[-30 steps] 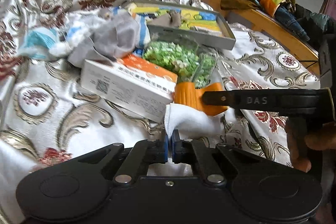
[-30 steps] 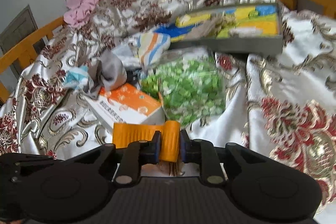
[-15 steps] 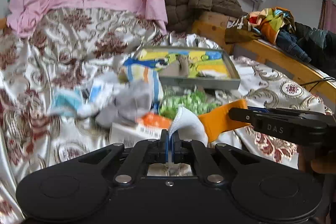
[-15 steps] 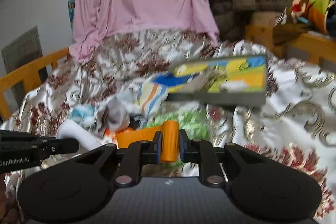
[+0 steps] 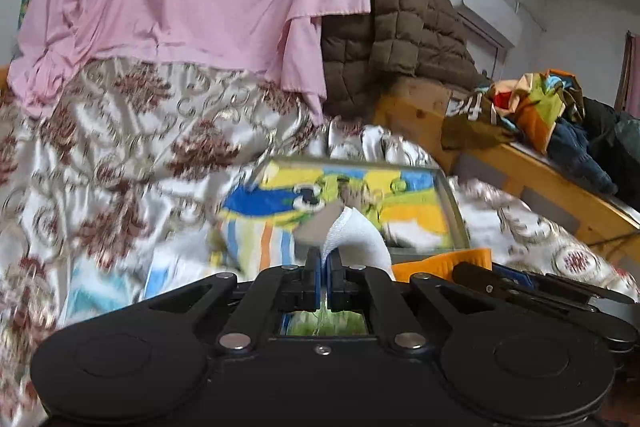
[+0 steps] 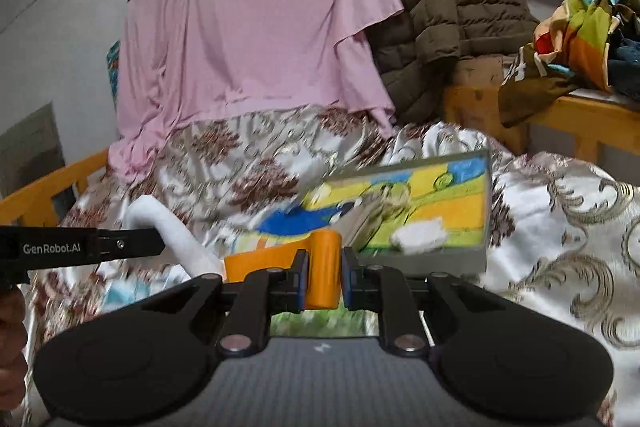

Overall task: Organize soft objects
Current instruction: 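Carry both items to the painted tray and release the cloth from the left tool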

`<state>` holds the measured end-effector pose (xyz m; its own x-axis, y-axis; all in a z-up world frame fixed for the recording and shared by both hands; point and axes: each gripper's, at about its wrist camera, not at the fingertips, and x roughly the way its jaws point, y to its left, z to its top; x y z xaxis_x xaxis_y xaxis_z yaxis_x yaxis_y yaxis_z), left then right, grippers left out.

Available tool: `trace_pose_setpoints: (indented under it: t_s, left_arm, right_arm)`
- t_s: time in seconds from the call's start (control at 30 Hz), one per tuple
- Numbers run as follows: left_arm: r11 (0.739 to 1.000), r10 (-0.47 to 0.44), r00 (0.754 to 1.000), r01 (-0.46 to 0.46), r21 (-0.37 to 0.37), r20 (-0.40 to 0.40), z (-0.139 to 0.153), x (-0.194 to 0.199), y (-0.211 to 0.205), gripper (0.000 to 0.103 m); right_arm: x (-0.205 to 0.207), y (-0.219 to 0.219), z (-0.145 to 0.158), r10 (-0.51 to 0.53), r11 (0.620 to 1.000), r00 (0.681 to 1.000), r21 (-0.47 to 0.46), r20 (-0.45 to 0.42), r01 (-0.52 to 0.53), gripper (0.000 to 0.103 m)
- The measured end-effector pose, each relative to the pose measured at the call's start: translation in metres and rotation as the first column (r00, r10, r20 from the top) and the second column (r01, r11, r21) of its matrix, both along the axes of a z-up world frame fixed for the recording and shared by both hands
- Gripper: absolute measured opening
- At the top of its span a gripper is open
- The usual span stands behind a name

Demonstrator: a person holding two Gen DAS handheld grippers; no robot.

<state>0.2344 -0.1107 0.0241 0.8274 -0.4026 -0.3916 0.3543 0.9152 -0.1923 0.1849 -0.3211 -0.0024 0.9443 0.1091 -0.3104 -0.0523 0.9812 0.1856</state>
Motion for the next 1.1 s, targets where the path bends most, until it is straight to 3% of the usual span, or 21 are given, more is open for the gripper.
trace_pose_setpoints:
  t_s: [0.23,0.47,0.77,1.1]
  left_arm:
    - [1.0,-0.004,0.999,0.005,-0.012,0.037,0.013,0.055,-0.032,0.002]
    - [1.0,-0.01,0.999,0.01,-0.018,0.031,0.002,0.115,-0.073,0.002]
    - [0.999,-0.005,0.999,0.003,-0.032,-0.053,-0.029,0.173,-0.12,0.002]
    - [0.999,0.015,0.991,-0.01,0.041,-0.132,-0.057,0.197,-0.14,0.004]
  right_arm:
    - [0.047,-0.034,0.002,-0.047,0.998,0.998,0.054,0.044,0.044,0.018]
    - [0.093,-0.064,-0.011,-0.117,0.989,0.992,0.1,0.039,0.113,0.018]
    - [0.126,-0.087,-0.029,-0.202,0.974,0.979,0.102,-0.001,0.202,0.018]
    - [0.148,-0.105,-0.039,-0.251,0.964,0.966,0.07,-0.065,0.255,0.026]
